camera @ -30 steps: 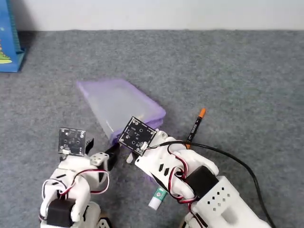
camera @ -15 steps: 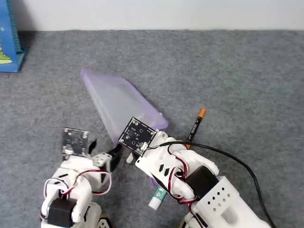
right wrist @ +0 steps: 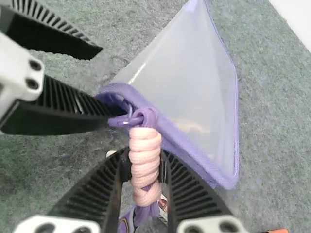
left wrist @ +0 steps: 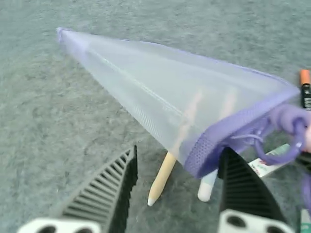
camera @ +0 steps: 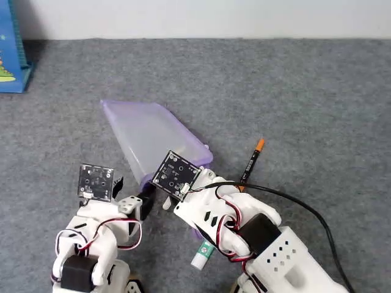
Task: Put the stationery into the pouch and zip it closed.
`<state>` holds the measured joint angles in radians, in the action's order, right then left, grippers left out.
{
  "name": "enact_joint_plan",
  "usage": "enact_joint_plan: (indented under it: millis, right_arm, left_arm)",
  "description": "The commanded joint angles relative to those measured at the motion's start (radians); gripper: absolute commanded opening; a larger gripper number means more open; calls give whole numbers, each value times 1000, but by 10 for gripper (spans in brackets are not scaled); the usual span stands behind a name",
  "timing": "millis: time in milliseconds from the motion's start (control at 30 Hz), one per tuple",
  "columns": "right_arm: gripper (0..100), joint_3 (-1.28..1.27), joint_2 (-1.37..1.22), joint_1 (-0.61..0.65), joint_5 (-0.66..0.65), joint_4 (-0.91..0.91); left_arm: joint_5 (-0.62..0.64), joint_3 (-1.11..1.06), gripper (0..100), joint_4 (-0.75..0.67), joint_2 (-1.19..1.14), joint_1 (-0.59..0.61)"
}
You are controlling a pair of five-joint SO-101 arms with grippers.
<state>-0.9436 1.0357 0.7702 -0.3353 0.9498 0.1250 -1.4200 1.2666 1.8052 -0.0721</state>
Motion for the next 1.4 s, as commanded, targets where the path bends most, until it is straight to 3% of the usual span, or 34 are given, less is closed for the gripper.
enact_joint_plan:
  millis: [0, 1367]
  right_arm:
    - [9, 54, 35, 35, 2, 30]
    - [9, 58, 124, -13, -52, 130]
  left_arm:
    - [-15, -5, 261, -12, 11, 17]
    - [-72, 61, 261, 37, 11, 17]
